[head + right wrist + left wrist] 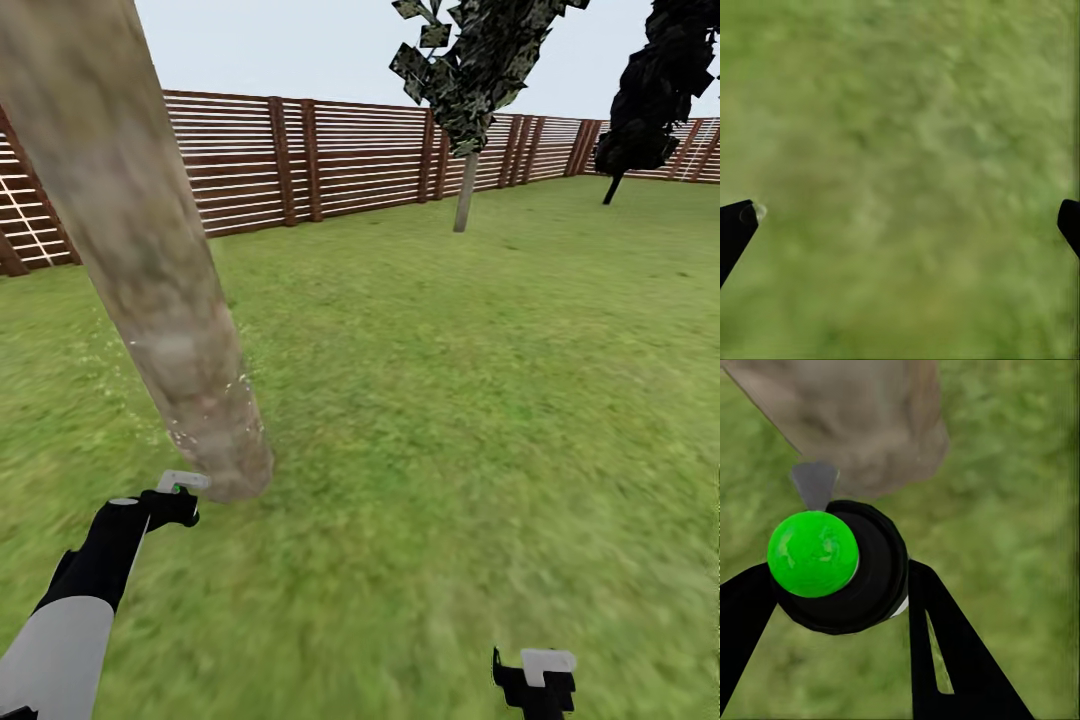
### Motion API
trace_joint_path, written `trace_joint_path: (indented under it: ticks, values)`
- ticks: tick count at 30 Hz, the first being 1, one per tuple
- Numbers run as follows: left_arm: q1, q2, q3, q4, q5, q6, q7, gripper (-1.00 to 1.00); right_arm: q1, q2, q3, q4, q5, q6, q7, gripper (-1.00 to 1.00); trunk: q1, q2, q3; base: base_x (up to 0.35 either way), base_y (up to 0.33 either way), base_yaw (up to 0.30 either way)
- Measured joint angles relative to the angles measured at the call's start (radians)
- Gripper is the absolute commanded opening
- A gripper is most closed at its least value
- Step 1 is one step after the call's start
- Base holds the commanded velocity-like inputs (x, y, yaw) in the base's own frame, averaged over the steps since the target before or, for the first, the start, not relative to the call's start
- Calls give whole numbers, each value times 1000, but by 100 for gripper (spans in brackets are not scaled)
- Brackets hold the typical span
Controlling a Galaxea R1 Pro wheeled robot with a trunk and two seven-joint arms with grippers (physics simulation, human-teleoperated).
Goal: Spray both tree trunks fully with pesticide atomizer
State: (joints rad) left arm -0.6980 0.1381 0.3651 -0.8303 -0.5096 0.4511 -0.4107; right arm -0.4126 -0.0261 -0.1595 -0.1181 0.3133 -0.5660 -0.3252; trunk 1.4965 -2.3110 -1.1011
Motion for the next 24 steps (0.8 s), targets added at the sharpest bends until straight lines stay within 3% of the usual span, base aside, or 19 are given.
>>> trace_joint_path:
  ticks: [6, 24]
  values:
    - [0, 0, 0, 0, 0, 0, 0, -100, 0, 0, 0, 0, 0, 0, 0, 100, 0, 0, 0, 91, -264, 54]
    - [20, -3, 10, 18, 11, 2, 13, -100, 0, 2, 0, 0, 1, 0, 0, 100, 0, 0, 0, 153, -239, 274]
